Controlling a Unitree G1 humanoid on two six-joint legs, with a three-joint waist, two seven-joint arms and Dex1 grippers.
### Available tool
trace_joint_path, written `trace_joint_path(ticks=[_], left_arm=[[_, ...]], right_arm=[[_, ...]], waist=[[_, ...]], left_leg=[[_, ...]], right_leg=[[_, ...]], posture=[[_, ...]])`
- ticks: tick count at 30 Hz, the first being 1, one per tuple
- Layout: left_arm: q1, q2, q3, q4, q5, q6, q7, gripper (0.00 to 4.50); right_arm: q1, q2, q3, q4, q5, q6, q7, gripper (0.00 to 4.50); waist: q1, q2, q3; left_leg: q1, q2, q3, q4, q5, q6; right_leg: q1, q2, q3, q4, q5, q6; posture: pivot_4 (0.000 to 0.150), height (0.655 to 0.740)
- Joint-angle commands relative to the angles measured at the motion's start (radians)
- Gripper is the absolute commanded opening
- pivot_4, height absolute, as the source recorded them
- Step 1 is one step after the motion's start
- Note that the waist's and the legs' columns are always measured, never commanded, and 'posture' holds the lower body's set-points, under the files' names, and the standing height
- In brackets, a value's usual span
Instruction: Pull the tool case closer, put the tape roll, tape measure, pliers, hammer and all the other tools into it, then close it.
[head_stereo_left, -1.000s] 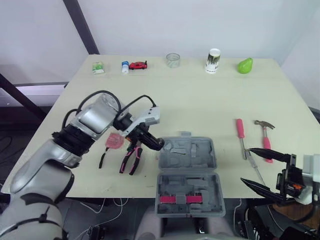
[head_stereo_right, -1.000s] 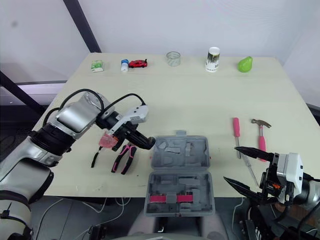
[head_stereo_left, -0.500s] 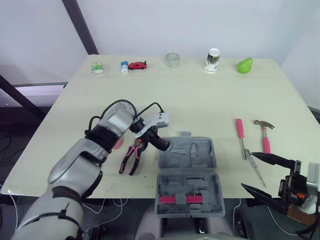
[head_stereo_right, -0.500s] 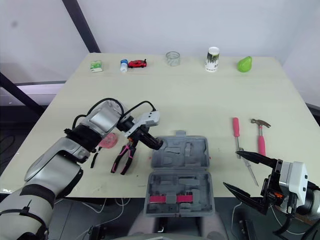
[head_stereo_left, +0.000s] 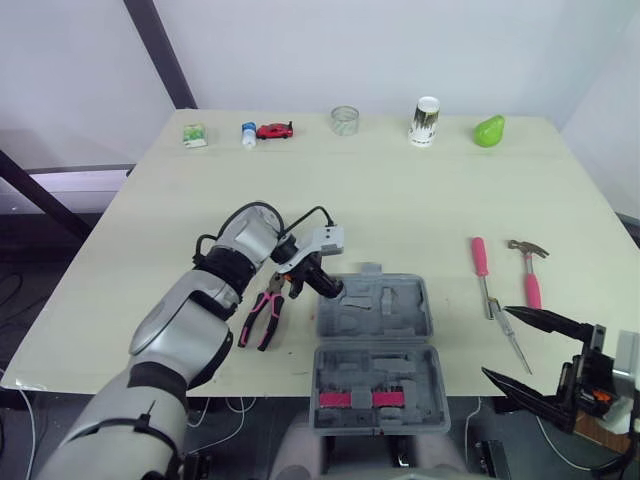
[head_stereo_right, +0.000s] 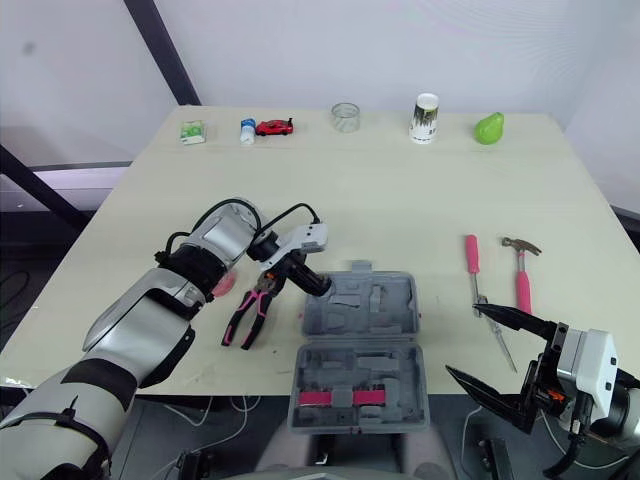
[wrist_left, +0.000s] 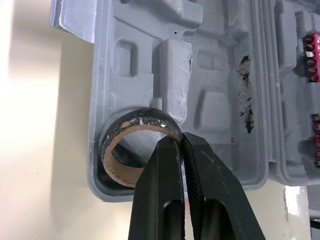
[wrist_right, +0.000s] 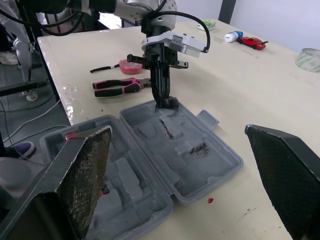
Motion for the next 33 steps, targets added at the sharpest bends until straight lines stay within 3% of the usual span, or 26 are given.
trace_joint_path(ticks=[1, 6, 13, 19, 25, 29, 32, 33], left_arm=[[-0.026, -0.008, 0.034, 0.006, 0.013, -0.014, -0.04, 0.35], [-0.044, 0.006, 0.059, -0.01, 0.002, 0.019, -0.052, 1.78], [-0.017, 0.086, 0.101, -0.095, -0.068, 0.018, -0.053, 1.78], [0.169, 0.101, 0.35, -0.315, -0.246, -0.093, 0.02, 1.78], [0.413, 0.069, 0.418, -0.472, -0.234, -0.279, 0.175, 1.78], [0.479, 0.059, 0.436, -0.456, -0.2, -0.356, 0.264, 1.78], [0.498, 0.056, 0.433, -0.457, -0.197, -0.368, 0.285, 0.56], [0.5, 0.054, 0.431, -0.456, -0.197, -0.368, 0.29, 0.56]], right_arm=[[0.017, 0.007, -0.028, -0.036, 0.003, -0.022, -0.008, 4.5], [0.031, 0.015, -0.024, -0.04, -0.002, -0.03, -0.01, 4.5], [0.023, 0.012, -0.012, -0.032, -0.006, -0.033, -0.013, 4.5], [0.018, 0.014, -0.006, -0.02, -0.009, -0.037, -0.012, 4.5], [-0.009, 0.017, 0.017, -0.004, -0.012, -0.033, -0.018, 4.5], [-0.021, 0.01, 0.01, 0.007, -0.005, -0.029, -0.015, 4.5], [-0.029, 0.007, 0.009, 0.012, -0.003, -0.026, -0.014, 4.5], [-0.03, 0.006, 0.01, 0.013, -0.003, -0.026, -0.014, 4.5]], waist=[[0.0, 0.0, 0.0], [0.0, 0.0, 0.0], [-0.003, 0.0, 0.0], [-0.001, 0.0, 0.0], [0.0, 0.001, -0.001], [0.006, 0.001, 0.0], [0.011, 0.001, -0.001], [0.011, 0.001, -0.001]], left_leg=[[0.0, 0.0, 0.0, 0.0, 0.0, 0.0], [0.0, 0.0, 0.0, 0.0, 0.0, 0.0], [0.0, 0.0, -0.001, 0.0, 0.0, 0.0], [0.0, 0.003, 0.0, 0.0, 0.0, 0.0], [0.001, 0.003, 0.0, 0.0, 0.0, 0.0], [0.001, 0.003, 0.0, 0.0, 0.0, 0.0], [0.001, 0.001, 0.001, 0.0, 0.0, 0.0], [0.001, 0.001, 0.001, 0.0, 0.0, 0.0]], right_leg=[[0.0, 0.0, 0.0, 0.0, 0.0, 0.0], [0.0, 0.0, 0.0, 0.0, 0.0, 0.0], [0.0, 0.0, 0.0, 0.0, 0.0, 0.0], [0.0, -0.001, 0.0, 0.0, 0.0, 0.0], [0.0, -0.002, 0.001, 0.001, 0.0, 0.0], [0.0, -0.002, 0.0, 0.001, 0.0, 0.0], [0.0, -0.002, 0.001, 0.001, 0.0, 0.0], [0.0, -0.002, 0.001, 0.001, 0.0, 0.0]], posture=[[0.15, 0.74], [0.15, 0.74], [0.15, 0.74], [0.15, 0.74], [0.15, 0.74], [0.15, 0.74], [0.15, 0.74], [0.15, 0.74]])
